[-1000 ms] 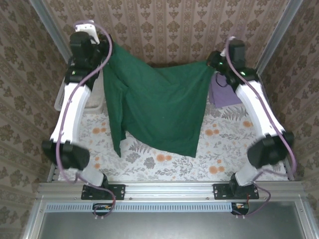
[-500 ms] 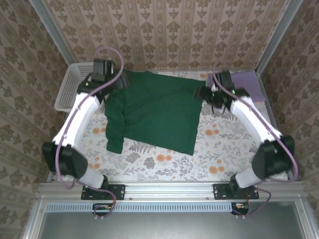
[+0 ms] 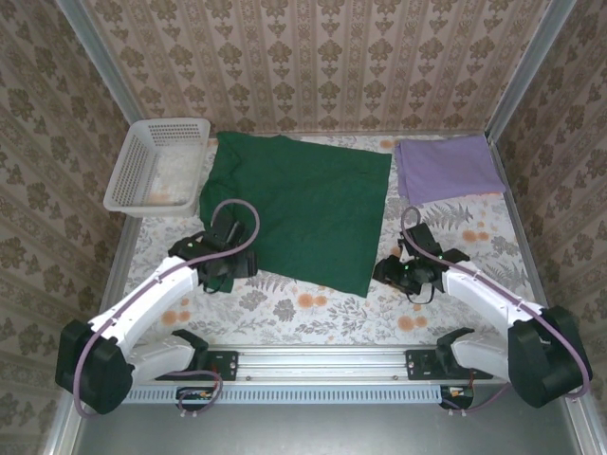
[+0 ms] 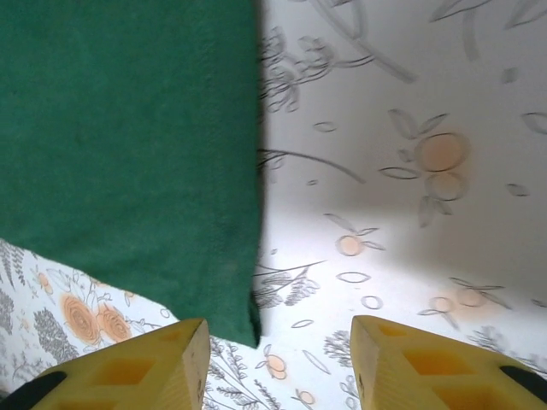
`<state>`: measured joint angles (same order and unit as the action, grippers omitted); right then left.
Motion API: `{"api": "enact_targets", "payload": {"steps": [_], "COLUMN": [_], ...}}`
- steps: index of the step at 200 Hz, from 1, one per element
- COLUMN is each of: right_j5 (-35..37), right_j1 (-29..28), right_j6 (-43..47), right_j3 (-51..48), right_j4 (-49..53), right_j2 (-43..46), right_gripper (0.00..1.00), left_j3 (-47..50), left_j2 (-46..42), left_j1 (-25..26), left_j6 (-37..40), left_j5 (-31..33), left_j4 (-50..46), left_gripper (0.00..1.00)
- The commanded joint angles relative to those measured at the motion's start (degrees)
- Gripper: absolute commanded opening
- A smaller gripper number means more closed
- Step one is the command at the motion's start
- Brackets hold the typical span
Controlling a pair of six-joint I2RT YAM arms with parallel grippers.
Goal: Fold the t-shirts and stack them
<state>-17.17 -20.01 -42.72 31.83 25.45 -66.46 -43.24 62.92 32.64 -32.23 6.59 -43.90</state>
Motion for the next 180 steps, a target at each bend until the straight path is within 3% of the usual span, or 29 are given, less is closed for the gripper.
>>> {"api": "enact_targets", "payload": {"steps": [1, 46, 113, 180], "right_j5": [-1.9, 1.6, 4.6, 6.1], "right_j1": [-1.9, -6.7, -9.6, -12.2], "right_j6": [-3.2, -4.3, -5.0, -6.0], "right_j3": [-1.1, -0.1, 0.9, 0.8], "right_j4": [-5.5, -7.2, -6.6, -6.0], "right_j2": [-1.9, -5.0, -6.9, -7.5], "right_gripper": [0.47, 0.45, 0.38, 0.35], "left_j3": [1.9, 8.0, 10.5, 12.8], "left_j2": [-1.0, -3.5, 1.3, -0.6], "left_j1": [1.5, 1.4, 0.7, -0.1], "left_j6": [-5.9, -10.7, -12.3, -12.3], "left_j5": [4.4, 5.5, 5.4, 6.6], "left_j4": [-4.3, -0.4, 4.2, 4.1], "left_gripper": [0.68, 0.58, 0.42, 0.52]}}
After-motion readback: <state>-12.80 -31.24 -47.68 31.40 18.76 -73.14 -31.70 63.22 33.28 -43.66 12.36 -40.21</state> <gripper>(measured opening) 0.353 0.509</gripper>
